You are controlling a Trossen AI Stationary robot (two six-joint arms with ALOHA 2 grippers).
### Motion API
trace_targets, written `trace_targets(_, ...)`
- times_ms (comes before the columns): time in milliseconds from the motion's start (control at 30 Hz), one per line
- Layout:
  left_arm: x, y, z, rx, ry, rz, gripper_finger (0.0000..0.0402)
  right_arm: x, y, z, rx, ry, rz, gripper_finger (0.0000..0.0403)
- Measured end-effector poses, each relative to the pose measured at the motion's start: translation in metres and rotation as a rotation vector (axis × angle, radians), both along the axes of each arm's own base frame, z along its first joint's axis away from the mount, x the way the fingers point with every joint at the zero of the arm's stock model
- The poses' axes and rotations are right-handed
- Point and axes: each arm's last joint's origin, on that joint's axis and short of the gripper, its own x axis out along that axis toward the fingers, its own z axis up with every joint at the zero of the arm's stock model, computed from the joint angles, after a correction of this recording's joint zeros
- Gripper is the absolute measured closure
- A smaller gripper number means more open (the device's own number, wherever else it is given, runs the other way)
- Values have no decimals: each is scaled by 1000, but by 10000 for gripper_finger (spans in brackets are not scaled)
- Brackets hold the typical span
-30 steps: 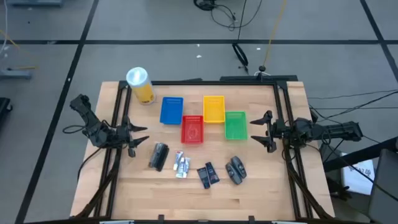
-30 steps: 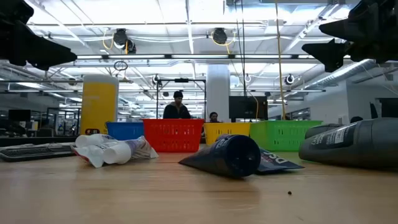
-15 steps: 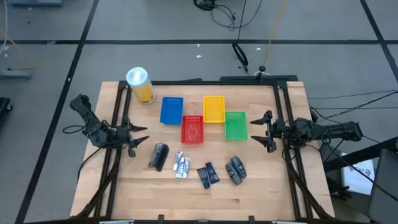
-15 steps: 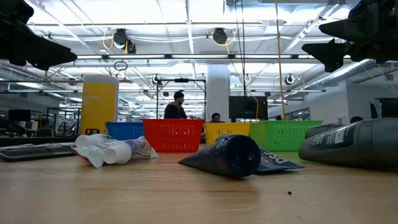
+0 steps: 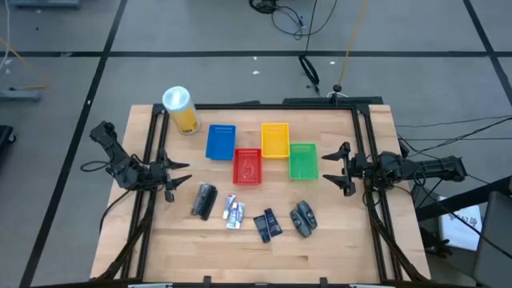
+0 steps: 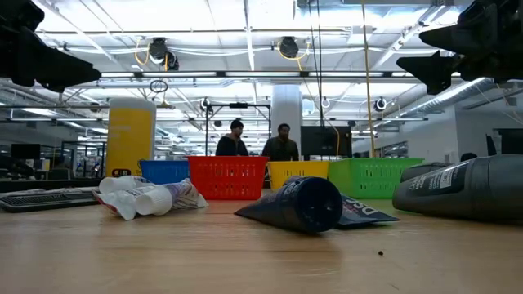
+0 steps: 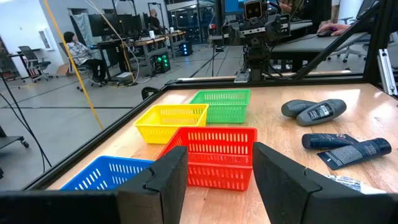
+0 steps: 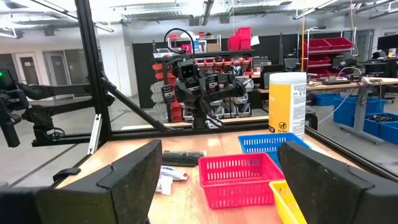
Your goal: Pick & Place Travel size toiletries
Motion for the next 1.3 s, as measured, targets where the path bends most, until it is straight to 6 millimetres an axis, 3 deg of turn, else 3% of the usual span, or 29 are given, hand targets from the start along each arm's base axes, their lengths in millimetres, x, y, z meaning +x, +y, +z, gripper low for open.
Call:
trace_targets(267, 0, 0, 0, 0, 0, 0, 222, -2, 0, 11, 141, -119, 27, 92)
trace_targets(900, 0, 0, 0, 0, 0, -1, 222, -3, 0, 14, 178, -153, 38, 92)
trace_targets(1167, 0, 0, 0, -1, 0, -2, 222, -3, 0, 14, 104, -156, 21, 92)
trace_targets(1300, 0, 0, 0, 0, 0, -3, 222, -2, -2, 13, 117, -120, -49, 92)
